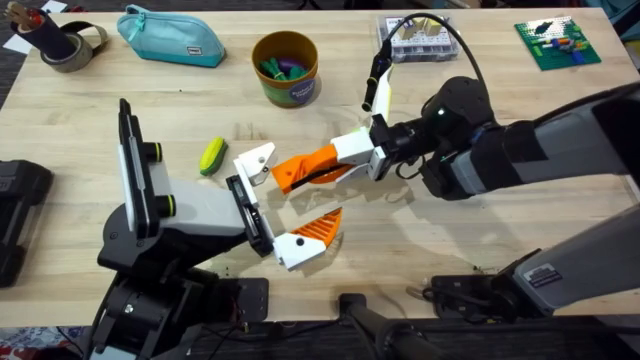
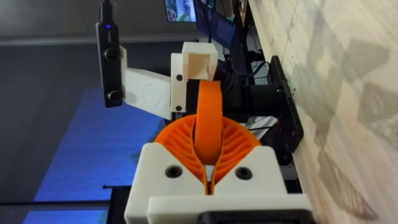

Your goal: Pick up the gripper from the table and insert it into the empty holder that is missing its gripper. Then pick up a screw, insert it into the mounting hole, and use the screwdriver to tighten it. Finally, clean up the table by picking up the vegetable and placing it into the bucket.

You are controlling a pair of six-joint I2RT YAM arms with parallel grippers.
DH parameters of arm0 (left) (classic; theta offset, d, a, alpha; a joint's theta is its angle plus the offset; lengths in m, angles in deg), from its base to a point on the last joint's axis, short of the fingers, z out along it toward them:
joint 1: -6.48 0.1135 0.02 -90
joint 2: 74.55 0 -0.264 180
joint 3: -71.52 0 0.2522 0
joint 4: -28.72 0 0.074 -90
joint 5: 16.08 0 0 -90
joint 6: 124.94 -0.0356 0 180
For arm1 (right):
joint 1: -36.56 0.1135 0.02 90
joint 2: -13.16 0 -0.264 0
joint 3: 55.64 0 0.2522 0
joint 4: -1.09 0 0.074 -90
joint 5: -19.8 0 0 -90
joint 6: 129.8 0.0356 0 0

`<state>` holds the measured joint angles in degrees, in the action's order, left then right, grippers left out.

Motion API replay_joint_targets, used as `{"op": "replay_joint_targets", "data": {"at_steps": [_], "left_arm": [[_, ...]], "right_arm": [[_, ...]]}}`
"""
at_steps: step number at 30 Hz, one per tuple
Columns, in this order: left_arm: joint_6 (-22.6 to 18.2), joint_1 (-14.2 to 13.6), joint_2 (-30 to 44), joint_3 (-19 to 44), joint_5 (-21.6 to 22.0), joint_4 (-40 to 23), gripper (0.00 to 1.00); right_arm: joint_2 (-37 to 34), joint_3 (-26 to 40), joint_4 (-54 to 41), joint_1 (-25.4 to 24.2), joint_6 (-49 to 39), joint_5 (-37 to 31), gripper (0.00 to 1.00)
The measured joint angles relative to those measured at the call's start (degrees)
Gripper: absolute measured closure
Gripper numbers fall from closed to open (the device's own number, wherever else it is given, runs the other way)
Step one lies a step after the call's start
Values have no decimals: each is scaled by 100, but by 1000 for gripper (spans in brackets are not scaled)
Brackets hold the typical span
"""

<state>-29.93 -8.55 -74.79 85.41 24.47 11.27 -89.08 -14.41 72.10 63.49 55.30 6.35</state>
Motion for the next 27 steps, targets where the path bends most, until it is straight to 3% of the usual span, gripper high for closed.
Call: {"op": "replay_joint_targets", "data": {"at_steps": [27], "left_arm": [[3, 0, 25, 17, -7, -24, 10]], "right_arm": [[166, 0, 326, 62, 352, -66, 979]]}}
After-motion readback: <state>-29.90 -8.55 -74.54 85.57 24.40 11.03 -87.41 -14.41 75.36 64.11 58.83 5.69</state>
